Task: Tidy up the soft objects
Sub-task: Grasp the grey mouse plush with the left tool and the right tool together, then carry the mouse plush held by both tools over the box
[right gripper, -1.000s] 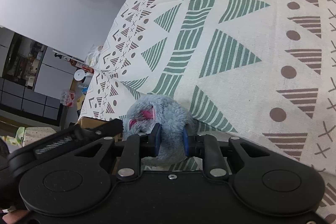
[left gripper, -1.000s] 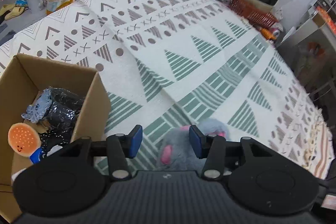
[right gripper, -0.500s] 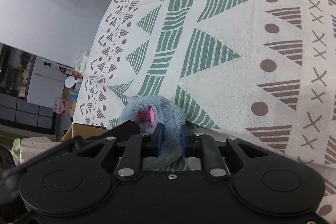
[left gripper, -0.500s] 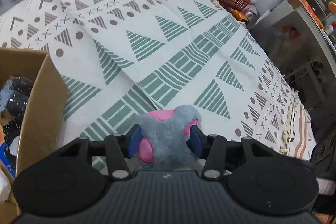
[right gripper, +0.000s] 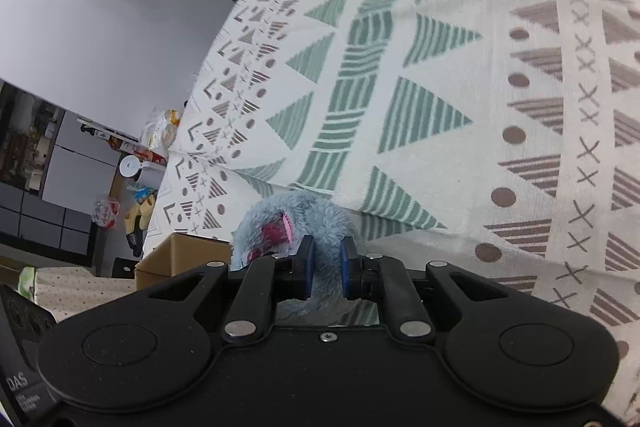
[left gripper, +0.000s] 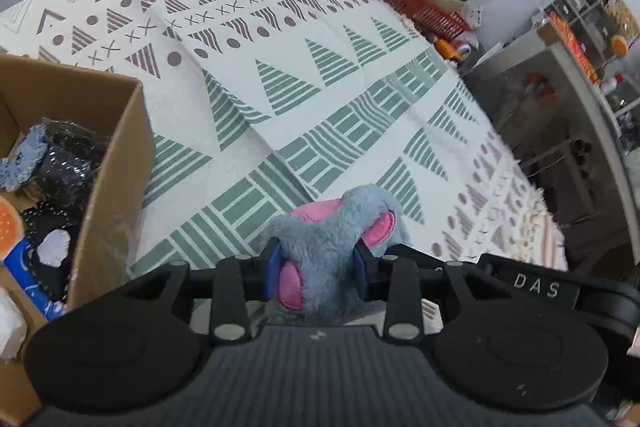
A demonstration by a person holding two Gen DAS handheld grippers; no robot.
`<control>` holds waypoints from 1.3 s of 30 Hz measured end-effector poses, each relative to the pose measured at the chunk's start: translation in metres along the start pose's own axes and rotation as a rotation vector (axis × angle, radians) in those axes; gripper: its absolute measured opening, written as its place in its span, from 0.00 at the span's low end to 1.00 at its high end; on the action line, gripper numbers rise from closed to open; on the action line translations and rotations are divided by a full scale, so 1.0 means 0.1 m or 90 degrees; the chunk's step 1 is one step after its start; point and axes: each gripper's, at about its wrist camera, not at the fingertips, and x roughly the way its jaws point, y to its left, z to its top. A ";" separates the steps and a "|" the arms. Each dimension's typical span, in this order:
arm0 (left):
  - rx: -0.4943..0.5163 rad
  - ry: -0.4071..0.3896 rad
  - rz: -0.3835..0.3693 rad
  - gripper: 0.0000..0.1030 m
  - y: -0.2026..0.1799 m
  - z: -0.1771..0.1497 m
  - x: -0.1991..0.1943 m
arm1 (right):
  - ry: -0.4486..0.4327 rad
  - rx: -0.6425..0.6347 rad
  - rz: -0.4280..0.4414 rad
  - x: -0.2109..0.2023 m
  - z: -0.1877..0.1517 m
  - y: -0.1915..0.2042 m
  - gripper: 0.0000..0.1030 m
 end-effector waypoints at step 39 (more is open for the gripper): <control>-0.103 -0.093 -0.040 0.34 1.51 0.23 -1.33 | -0.017 -0.122 0.026 0.03 -0.87 1.78 0.14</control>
